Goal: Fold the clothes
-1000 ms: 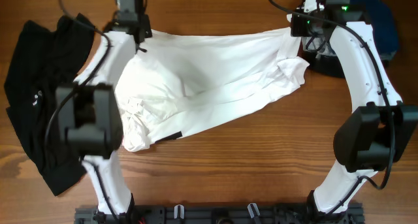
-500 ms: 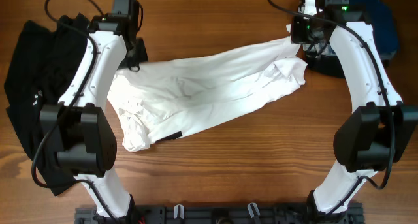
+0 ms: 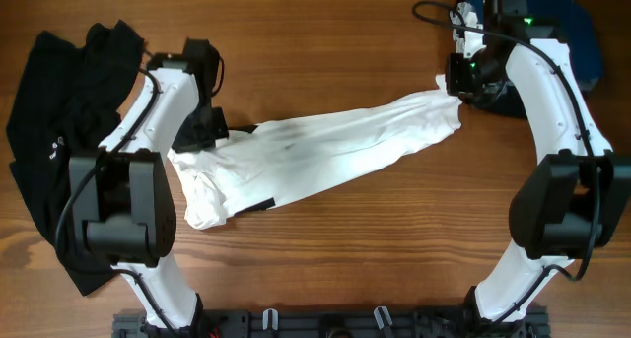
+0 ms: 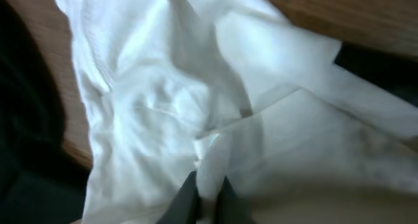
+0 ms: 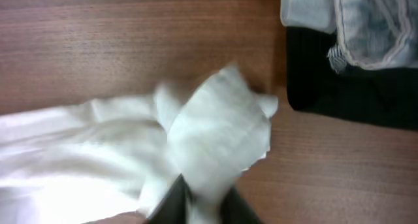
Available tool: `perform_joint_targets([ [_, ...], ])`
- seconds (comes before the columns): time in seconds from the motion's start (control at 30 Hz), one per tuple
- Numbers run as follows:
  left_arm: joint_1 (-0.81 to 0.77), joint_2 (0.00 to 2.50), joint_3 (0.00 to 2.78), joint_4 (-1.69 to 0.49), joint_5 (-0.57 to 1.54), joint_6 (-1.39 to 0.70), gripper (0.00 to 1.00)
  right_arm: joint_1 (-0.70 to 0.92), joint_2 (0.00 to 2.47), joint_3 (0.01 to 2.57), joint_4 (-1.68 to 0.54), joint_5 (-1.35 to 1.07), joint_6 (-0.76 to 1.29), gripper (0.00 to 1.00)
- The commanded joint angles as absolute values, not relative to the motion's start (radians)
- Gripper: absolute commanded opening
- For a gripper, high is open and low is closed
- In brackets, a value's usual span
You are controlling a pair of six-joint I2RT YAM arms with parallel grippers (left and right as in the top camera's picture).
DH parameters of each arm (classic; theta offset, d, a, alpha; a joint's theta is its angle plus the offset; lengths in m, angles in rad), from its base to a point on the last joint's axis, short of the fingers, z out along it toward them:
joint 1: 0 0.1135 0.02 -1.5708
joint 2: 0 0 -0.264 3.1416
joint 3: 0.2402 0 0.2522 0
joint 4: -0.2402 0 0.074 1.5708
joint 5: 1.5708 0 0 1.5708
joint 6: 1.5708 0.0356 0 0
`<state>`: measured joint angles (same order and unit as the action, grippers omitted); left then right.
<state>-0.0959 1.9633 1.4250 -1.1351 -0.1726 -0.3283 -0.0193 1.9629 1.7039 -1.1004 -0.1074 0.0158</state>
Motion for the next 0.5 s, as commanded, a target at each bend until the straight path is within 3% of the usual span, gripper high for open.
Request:
perform_joint_targets([
  [0.0, -0.093, 1.960, 1.370, -1.110, -0.113, -0.349, 0.21, -0.027, 1.942, 1.693, -1.132, -0.128, -0.013, 0.40],
  [0.1, -0.094, 1.960, 1.360, -1.111, -0.112, -0.349, 0.29, -0.028, 1.942, 1.693, -1.149, -0.128, -0.026, 0.59],
  [0.23, -0.094, 1.960, 1.360, -1.114, -0.112, -0.349, 0.63, -0.028, 1.942, 1.693, -1.154, -0.132, -0.028, 0.81],
  [0.27, -0.093, 1.960, 1.359, -1.114, -0.112, -0.349, 0.84, -0.028, 1.942, 1.692, -1.153, -0.132, -0.033, 0.84],
  [0.33, -0.093, 1.959, 1.361, -1.104, -0.112, -0.349, 1.00, -0.028, 1.943, 1.681, -1.141, -0.132, -0.039, 0.90],
  [0.47, -0.078, 1.947, 1.434, -1.122, -0.112, -0.350, 1.00, -0.033, 1.962, 1.624, -1.074, -0.140, -0.060, 0.97],
])
